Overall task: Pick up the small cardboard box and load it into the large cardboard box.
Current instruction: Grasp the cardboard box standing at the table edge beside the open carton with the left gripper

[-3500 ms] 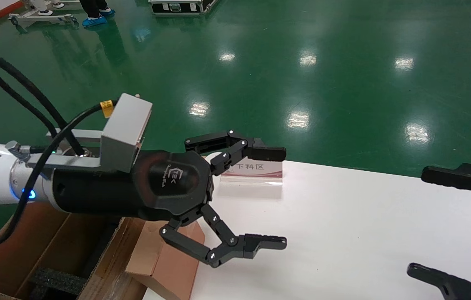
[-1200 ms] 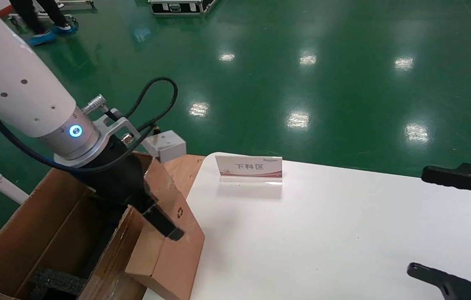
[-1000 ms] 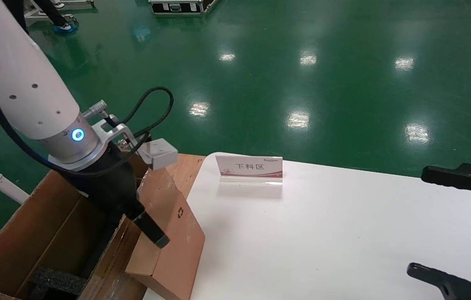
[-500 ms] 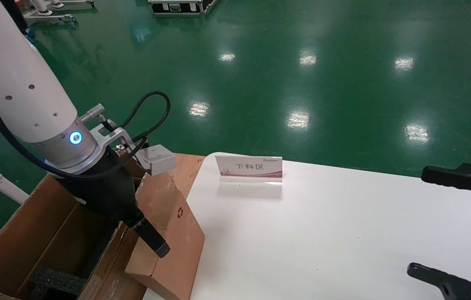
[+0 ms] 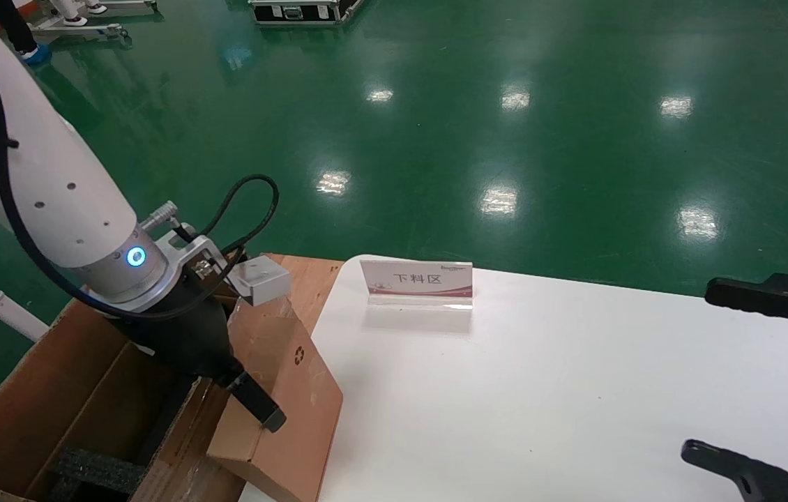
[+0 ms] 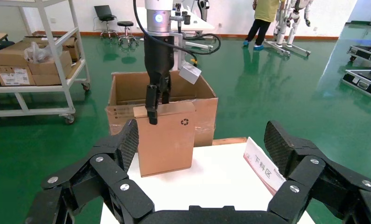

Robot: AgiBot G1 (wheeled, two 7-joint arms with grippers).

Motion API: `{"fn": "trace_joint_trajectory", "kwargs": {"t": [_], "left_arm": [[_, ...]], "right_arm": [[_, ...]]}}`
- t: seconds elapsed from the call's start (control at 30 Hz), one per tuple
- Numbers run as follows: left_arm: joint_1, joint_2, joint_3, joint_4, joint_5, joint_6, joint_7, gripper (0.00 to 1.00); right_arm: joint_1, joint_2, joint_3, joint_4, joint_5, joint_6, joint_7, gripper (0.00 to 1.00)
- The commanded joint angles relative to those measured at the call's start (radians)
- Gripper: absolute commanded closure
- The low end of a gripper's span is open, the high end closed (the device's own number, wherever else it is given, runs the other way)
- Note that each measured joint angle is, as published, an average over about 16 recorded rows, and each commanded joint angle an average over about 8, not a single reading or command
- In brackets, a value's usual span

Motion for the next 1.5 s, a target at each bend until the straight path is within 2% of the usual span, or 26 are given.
{"fn": "trace_joint_trajectory", "kwargs": {"t": [0.03, 0.1, 0.27, 0.3, 0.37, 0.53, 0.57, 1.5], "left_arm": [[0.008, -0.005, 0.002, 0.000, 0.007, -0.016, 0.005, 0.00], [0.011, -0.007, 0.003, -0.001, 0.012, -0.022, 0.010, 0.00], [0.014, -0.008, 0.006, -0.001, 0.016, -0.029, 0.015, 0.62], [0.014, -0.008, 0.005, -0.001, 0.016, -0.029, 0.015, 0.75], [0.014, -0.008, 0.005, -0.001, 0.016, -0.028, 0.014, 1.00], [0.013, -0.008, 0.003, -0.001, 0.015, -0.026, 0.012, 1.00], [0.013, -0.008, 0.003, -0.001, 0.015, -0.025, 0.012, 1.00], [0.010, -0.005, 0.000, 0.005, 0.011, -0.020, 0.011, 1.00]], "right_arm": [[0.000, 0.000, 0.000, 0.000, 0.000, 0.000, 0.000, 0.00], [0.000, 0.000, 0.000, 0.000, 0.000, 0.000, 0.000, 0.00], [0.000, 0.000, 0.000, 0.000, 0.000, 0.000, 0.000, 0.00], [0.000, 0.000, 0.000, 0.000, 0.000, 0.000, 0.000, 0.08], [0.000, 0.000, 0.000, 0.000, 0.000, 0.000, 0.000, 0.33], [0.000, 0.000, 0.000, 0.000, 0.001, 0.000, 0.000, 0.95], [0.000, 0.000, 0.000, 0.000, 0.001, 0.000, 0.000, 1.00], [0.000, 0.000, 0.000, 0.000, 0.001, 0.000, 0.000, 1.00]]}}
